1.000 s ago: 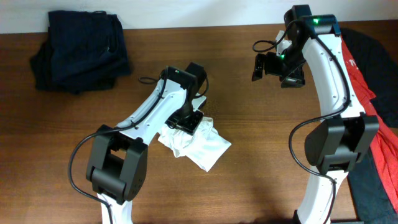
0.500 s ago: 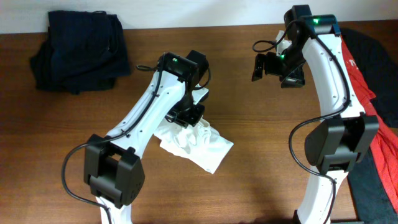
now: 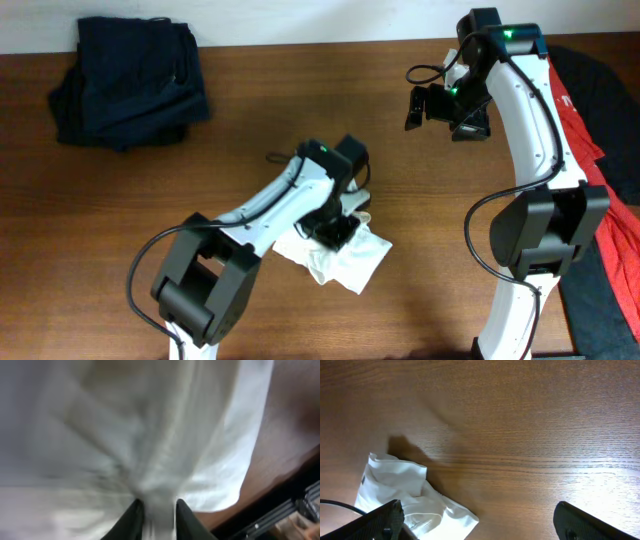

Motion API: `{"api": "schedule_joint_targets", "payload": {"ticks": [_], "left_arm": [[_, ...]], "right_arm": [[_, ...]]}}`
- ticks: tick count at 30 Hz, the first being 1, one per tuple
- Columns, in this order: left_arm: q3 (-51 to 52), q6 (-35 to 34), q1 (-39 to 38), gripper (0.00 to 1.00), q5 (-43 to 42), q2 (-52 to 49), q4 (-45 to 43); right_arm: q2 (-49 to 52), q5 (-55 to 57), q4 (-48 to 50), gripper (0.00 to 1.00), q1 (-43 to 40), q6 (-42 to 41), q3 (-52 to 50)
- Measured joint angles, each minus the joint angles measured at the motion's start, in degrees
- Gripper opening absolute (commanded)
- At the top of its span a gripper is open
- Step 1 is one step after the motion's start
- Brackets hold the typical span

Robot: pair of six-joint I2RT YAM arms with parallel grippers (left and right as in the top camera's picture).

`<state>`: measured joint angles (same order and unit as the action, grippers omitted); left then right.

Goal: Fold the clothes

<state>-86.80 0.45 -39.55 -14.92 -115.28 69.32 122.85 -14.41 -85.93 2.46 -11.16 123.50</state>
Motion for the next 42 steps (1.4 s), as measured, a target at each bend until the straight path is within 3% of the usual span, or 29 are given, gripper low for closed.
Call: {"api": "schedule_joint_targets", "payload": {"ticks": [1,3,9,10,11,12,13,17,22,29,30,31,36,42], "left_arm": [[0.5,-0.1,-0.5,0.46,-0.4,0.0,0.3],[-0.1,-0.1,-0.6,0.99,-1.3,0.0,1.7],[-10.8,0.0,3.6,0.99,-2.7,1.1,10.6],[-12.8,0.0,4.8,0.99,-2.7,1.6,11.1],[-16.9,0.0,7.9,0.99,-2.7,3.3,11.7],[-18.6,-0.2,9.5,0.99,-2.7,3.9,12.0],[-20.4,-0.9,11.9,0.99,-2.1,4.6,11.7],[-21.9,-4.6,23.7,0.98,3.1,5.6,11.3],[-21.9,-6.3,33.3,0.84,6.4,5.5,10.7],[-21.9,-6.7,33.8,0.86,7.0,5.5,11.9],[-21.9,-6.7,33.8,0.86,7.1,5.5,11.9],[-21.9,-6.8,33.9,0.92,7.1,5.5,11.8],[-21.9,-7.0,33.9,0.94,7.5,5.5,10.7],[-21.9,-7.0,34.7,0.96,7.9,5.5,10.6]], "right_arm": [[0.0,0.0,0.0,0.99,0.0,0.0,0.0],[0.0,0.0,0.0,0.99,0.0,0.0,0.0],[0.0,-3.3,-3.0,1.0,-3.3,0.1,0.2],[0.0,-4.0,-4.3,0.86,-4.5,0.7,0.6],[0.0,-4.9,-5.4,0.65,-5.5,1.2,1.2],[0.0,-6.3,-6.6,0.15,-6.3,1.9,1.8],[0.0,-7.8,-7.5,0.04,-6.8,3.1,2.2],[-0.2,-15.1,-11.1,0.04,-5.5,7.6,2.6],[-0.6,-18.5,-11.1,0.04,5.8,9.4,2.6],[-1.0,-20.2,-11.1,0.04,24.3,10.2,0.8],[-1.1,-20.3,-11.1,0.04,25.1,10.5,0.1],[-1.3,-20.4,-11.1,0.04,26.0,11.0,-1.4],[-1.9,-20.6,-4.9,0.04,26.2,13.3,-14.6],[-1.9,-20.6,12.5,0.04,26.1,14.7,-32.9]]}}
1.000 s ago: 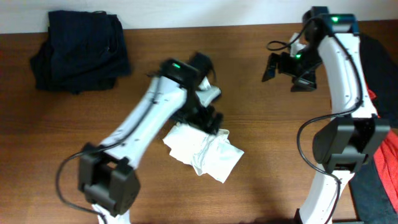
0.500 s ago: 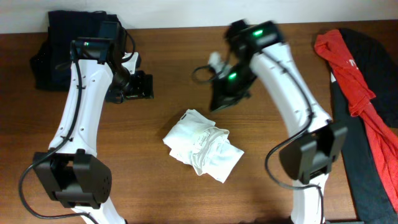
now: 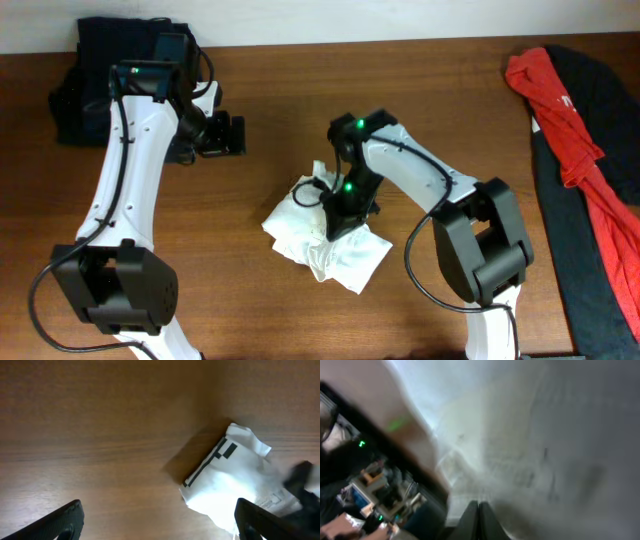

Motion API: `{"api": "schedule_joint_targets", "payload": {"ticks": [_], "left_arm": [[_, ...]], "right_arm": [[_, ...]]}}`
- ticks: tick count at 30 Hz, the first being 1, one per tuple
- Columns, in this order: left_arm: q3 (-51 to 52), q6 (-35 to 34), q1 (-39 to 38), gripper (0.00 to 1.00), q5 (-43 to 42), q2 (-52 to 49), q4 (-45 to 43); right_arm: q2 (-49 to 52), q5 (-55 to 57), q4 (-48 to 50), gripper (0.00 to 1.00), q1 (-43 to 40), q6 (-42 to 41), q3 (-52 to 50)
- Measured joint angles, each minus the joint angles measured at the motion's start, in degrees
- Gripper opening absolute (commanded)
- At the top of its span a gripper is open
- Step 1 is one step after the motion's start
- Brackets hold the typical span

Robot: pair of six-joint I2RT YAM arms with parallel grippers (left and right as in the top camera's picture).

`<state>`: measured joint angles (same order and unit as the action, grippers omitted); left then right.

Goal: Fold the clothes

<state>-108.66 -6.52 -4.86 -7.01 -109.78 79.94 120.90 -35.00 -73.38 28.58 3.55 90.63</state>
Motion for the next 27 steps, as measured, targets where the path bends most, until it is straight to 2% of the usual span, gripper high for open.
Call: {"api": "schedule_joint_targets", "payload": {"ticks": [4,8,13,18,20,22,23,27], "left_arm": [[0.0,0.0,0.1,0.97,0.5,0.0,0.7],[0.0,0.0,1.2,0.97,2.2,0.0,1.3],[0.0,0.0,1.5,0.97,3.0,0.0,1.0],[0.0,0.0,1.5,0.99,2.1,0.0,1.0],[0.0,0.1,1.5,0.99,0.0,0.0,1.0],[0.2,1.5,1.5,0.99,-4.3,0.0,0.9],[1.2,2.7,1.4,0.99,-7.5,0.0,0.6],[8.8,7.7,0.9,0.99,-15.5,0.0,-1.7]], "right_arm": [[0.0,0.0,7.6,0.04,-0.9,-0.1,-10.9],[0.0,1.1,5.0,0.04,-5.0,0.0,-16.6],[-0.3,4.3,-2.1,0.04,-12.5,0.0,-15.3],[-5.2,5.4,-7.5,0.08,-14.8,-0.4,-5.7],[-6.8,6.3,-8.8,0.29,-14.9,-1.7,-0.8],[-7.5,8.0,-10.2,0.78,-15.6,-3.5,4.2],[-7.7,9.6,-10.5,0.91,-16.6,-4.9,6.9],[-7.8,12.2,-10.7,0.94,-22.0,-8.0,12.5]]}}
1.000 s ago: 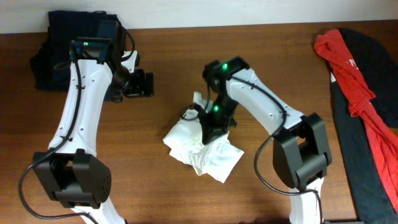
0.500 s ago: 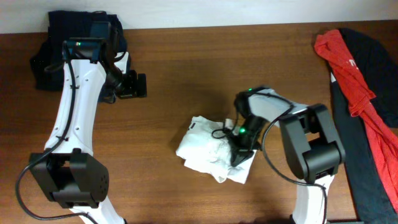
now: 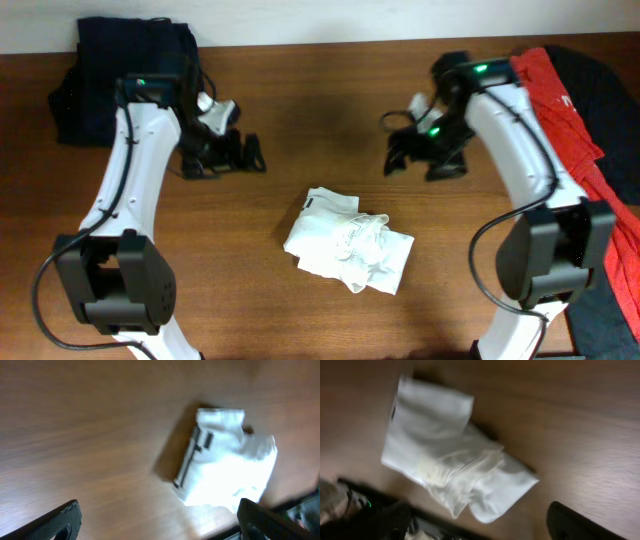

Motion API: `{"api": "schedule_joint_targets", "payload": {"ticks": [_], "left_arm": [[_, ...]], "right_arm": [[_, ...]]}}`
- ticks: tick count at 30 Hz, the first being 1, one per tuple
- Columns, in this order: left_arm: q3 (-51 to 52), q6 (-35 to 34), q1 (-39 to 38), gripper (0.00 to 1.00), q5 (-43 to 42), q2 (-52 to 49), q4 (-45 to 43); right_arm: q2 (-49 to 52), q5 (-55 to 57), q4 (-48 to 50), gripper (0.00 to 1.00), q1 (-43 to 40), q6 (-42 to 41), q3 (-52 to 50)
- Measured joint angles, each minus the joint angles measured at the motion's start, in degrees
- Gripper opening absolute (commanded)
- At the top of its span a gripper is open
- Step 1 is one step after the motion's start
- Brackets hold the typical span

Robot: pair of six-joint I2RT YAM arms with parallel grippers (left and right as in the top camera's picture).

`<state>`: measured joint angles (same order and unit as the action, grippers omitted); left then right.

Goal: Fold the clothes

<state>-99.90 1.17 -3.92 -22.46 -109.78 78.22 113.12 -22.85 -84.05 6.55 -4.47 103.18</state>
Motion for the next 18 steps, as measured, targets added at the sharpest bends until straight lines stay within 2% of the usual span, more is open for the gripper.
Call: {"api": "schedule_joint_targets", "payload": {"ticks": [3,8,12,18], "left_arm": [[8.6,5.7,-0.8,0.99,-7.6,-0.1,-5.6],[19.7,9.8,-2.5,0.99,-16.4,-0.2,-15.0],[24.2,11.7,-5.6,0.99,-21.2,-0.2,-18.7],[27.1,12.1,-11.5,0.99,-22.4,-0.4,-22.9]], "right_arm": [[0.0,0.5,-0.5,0.95,-7.0,-1.8,3.3],[0.0,-2.2,-2.1,0.95,-14.9,-2.9,4.1],[0.0,-3.1,-3.0,0.96,-15.7,-2.9,4.2],[0.0,-3.6,-3.3,0.96,-15.7,-2.7,4.2]]}}
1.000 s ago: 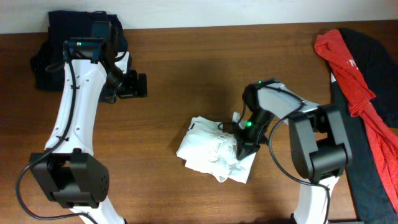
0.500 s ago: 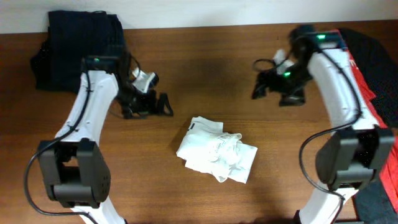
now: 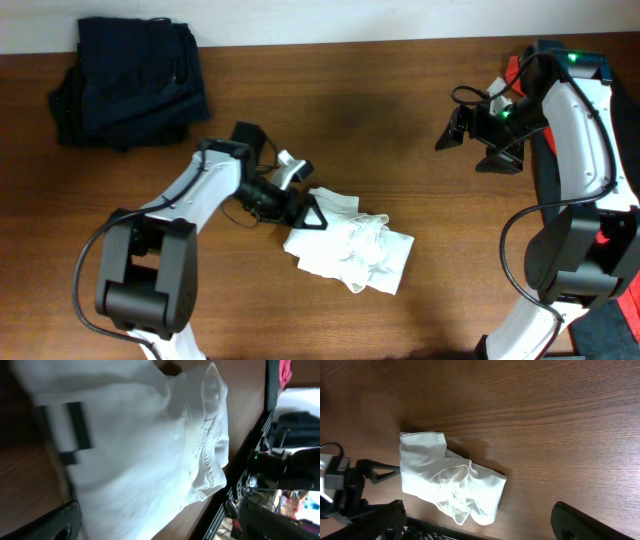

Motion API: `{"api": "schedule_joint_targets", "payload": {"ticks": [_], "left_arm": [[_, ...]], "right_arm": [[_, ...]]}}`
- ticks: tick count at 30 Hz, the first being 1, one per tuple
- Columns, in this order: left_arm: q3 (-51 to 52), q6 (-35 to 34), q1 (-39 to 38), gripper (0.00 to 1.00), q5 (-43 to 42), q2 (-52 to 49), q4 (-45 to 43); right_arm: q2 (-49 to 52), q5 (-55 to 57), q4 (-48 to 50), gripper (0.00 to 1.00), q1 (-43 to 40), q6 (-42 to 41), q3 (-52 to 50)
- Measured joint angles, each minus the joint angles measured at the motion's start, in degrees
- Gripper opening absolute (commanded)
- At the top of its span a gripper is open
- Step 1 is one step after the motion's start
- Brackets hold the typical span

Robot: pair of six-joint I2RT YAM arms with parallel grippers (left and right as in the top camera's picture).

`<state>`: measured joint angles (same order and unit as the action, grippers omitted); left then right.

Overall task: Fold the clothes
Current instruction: 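Grasp the folded white shirt bundle with the left gripper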

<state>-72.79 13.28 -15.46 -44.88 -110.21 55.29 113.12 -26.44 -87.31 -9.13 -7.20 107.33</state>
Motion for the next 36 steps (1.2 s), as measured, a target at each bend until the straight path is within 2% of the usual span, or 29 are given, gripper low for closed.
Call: {"api": "schedule_joint_targets", "payload": {"ticks": [8,12,17,21,22,26,29,36], "left_arm": [[0.0,-2.8,-2.2,0.99,3.1,-4.8,-0.5],[0.0,-3.2,-2.2,0.94,3.3,-4.8,-0.4],[-2.0,-3.3,-2.1,0.95,3.3,-5.4,7.1],[-8.2,-3.2,-1.2,0.95,3.5,-5.6,10.5],[-9.7,-3.2,-0.9,0.99,4.0,-5.6,10.6],[-11.9,-3.9,-0.2,0.99,13.0,-5.5,10.7],[-11.8,-4.2,-0.3,0.99,16.5,-5.5,10.4],[-9.3,-4.3,-2.6,0.99,13.6,-7.0,9.2]], "right_arm": [[0.0,0.0,-1.9,0.96,0.0,2.1,0.0],[0.0,0.0,-2.3,0.97,0.0,3.4,0.0],[0.0,0.0,-2.3,0.98,0.0,4.5,0.0],[0.0,0.0,-1.2,1.0,0.0,4.8,0.0],[0.0,0.0,-1.2,1.0,0.0,4.7,0.0],[0.0,0.7,-1.2,1.0,0.0,4.7,0.0],[0.0,1.8,-1.2,1.0,0.0,4.7,0.0],[0.0,2.4,-0.7,1.0,0.0,4.7,0.0]]}}
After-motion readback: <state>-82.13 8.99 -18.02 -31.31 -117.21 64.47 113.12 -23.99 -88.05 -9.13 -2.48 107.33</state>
